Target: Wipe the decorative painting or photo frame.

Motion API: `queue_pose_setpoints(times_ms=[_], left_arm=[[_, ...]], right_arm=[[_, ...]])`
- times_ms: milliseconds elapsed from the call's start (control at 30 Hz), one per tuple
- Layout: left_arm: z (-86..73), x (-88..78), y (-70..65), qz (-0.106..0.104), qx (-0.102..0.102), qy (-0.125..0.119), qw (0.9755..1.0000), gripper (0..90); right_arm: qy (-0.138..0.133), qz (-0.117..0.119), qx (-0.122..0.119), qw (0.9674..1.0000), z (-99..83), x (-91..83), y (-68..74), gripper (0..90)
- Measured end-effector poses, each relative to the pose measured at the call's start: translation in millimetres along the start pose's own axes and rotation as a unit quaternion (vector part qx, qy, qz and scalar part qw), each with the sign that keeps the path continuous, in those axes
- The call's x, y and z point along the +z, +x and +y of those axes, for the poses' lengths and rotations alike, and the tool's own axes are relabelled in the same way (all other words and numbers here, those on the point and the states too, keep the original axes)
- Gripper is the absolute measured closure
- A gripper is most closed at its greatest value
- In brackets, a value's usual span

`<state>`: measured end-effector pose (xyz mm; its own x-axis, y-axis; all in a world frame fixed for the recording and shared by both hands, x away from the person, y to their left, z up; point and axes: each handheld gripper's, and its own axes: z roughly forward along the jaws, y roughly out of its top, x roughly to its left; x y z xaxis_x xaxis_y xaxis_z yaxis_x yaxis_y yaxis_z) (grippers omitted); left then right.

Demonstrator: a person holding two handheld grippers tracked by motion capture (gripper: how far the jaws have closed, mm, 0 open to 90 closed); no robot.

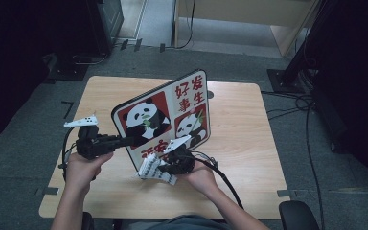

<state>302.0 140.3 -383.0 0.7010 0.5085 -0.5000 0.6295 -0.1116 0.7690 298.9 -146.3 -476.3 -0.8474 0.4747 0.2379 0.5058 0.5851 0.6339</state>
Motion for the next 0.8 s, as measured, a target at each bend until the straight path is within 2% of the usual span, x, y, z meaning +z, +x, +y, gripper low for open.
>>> queue_pose_setpoints(times_ms=[167, 367, 533, 667, 800], left_arm=[[0.0, 0.1, 0.5, -0.002, 0.000, 0.001, 1.0000, 73.9], [1.0, -0.2, -0.7, 0.012, 0.001, 0.008, 0.9999, 71.2], [1.0, -1.1, 1.1, 0.015, -0.002, 0.010, 0.9998, 64.6], [0.6, -2.2, 1.2, 0.007, 0.001, 0.016, 0.9999, 57.7], [-1.3, -2.7, 1.7, 0.009, 0.010, 0.028, 0.9995, 50.7]], right_arm=[[0.002, 0.004, 0.001, 1.0000, -1.8, -2.7, 1.0, 80.7], [-0.007, 0.009, -0.009, 0.9999, 7.9, -19.1, 7.6, 81.3], [-0.015, 0.008, -0.006, 0.9998, 17.4, -35.2, 9.0, 81.4], [-0.019, 0.011, -0.003, 0.9998, 27.9, -49.5, 8.4, 81.4], [-0.024, 0.009, -0.011, 0.9996, 40.2, -62.9, 8.3, 81.3]])
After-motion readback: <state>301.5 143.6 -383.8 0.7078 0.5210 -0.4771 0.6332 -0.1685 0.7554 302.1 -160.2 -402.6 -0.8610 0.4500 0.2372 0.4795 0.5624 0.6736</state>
